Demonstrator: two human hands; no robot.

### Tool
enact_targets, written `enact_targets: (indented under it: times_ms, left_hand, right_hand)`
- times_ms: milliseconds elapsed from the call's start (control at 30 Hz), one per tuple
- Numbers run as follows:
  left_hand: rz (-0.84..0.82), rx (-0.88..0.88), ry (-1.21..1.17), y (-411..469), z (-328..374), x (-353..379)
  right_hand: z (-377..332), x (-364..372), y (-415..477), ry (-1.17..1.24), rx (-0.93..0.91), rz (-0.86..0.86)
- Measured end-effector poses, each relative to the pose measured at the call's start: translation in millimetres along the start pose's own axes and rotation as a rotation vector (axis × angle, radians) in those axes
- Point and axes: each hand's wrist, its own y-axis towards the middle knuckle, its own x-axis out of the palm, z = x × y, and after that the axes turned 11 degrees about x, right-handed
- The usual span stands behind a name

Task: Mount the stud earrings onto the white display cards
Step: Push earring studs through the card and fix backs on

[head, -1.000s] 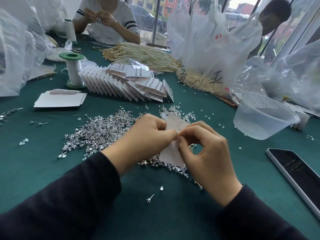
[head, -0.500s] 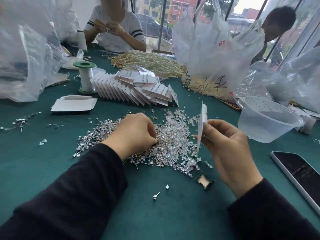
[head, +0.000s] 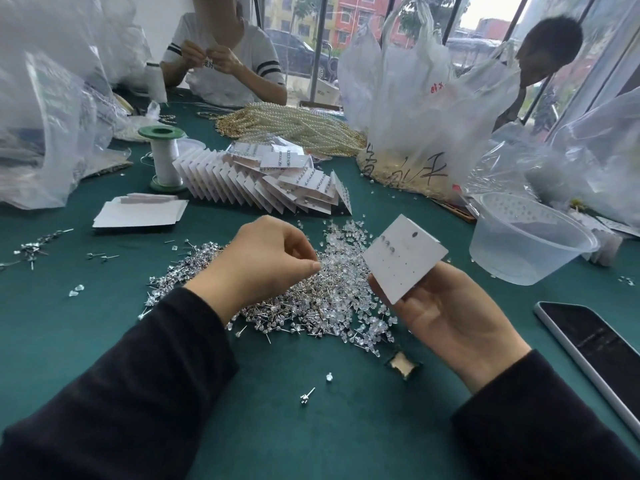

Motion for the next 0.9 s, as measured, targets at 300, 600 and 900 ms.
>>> enact_targets:
  times_ms: [300, 600, 900]
  left_hand:
    - [0.182, 0.382, -0.345, -10, 28, 28]
    - [0.24, 0.435, -0.25, -9, 26, 35]
    - [0.242, 0.519, -0.113, -8, 25, 32]
  right_hand:
    - [8, 4, 1, -0.069, 0.02, -0.105]
    - [11, 4, 3, -0.055, 0.047, -0.135]
    - [11, 3, 5, 0.017, 0.087, -0.128]
